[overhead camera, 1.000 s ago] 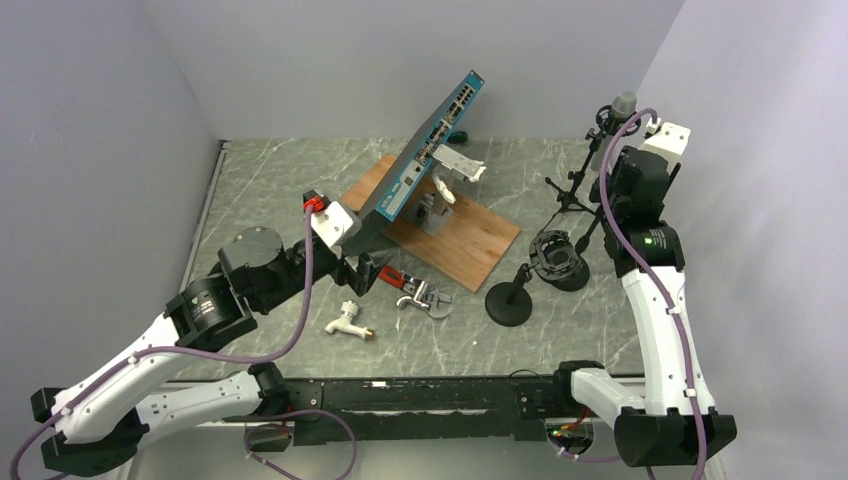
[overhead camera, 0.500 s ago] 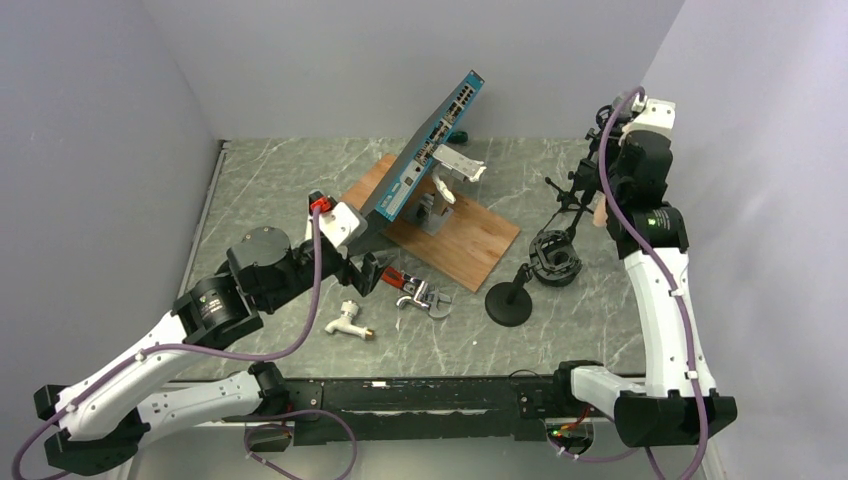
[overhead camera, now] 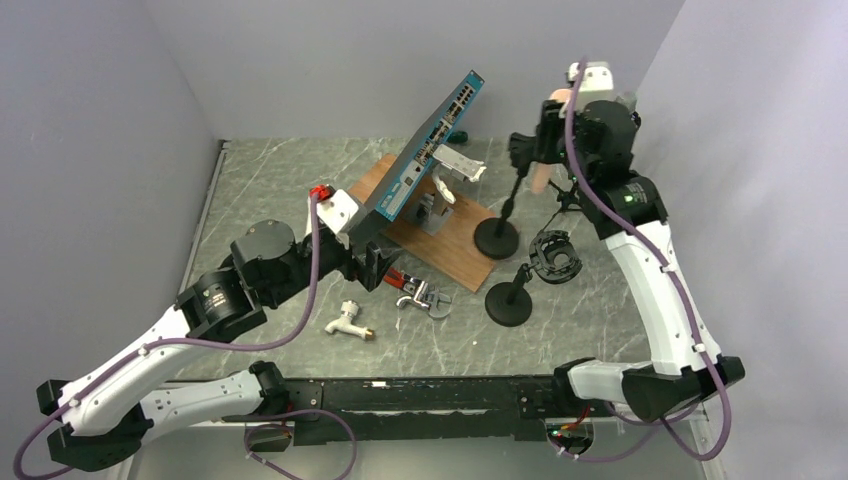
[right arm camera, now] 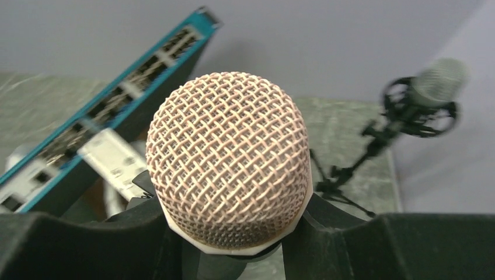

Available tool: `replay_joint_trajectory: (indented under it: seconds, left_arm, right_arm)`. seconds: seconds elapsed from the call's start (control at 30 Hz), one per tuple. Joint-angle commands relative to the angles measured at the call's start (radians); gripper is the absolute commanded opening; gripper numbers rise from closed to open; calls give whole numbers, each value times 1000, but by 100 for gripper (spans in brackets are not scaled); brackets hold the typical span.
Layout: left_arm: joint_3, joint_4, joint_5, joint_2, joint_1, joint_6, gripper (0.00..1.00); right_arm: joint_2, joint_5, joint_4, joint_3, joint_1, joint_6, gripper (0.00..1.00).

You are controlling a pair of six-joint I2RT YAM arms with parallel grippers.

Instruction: Remove the microphone from the stand

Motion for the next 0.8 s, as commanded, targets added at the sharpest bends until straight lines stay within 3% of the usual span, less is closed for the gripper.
replay_joint_trajectory:
  seconds: [0.0,0.33,0.53,0.77]
  left_arm:
    - [50,39,39,13,-2,-106,99]
    - [129,154,146,157,-1,-184,99]
    - [250,176,245,307,47,-221,100]
    - [245,248,282,381,97,-261,99]
  right_arm:
    - [-24,19,33,52,109,7,0]
    - [-68,-36,100,-52,245,21,0]
    - [-109,-83,212,-149,254,-16,0]
    - [-117,-118,277,-211,254,-94,0]
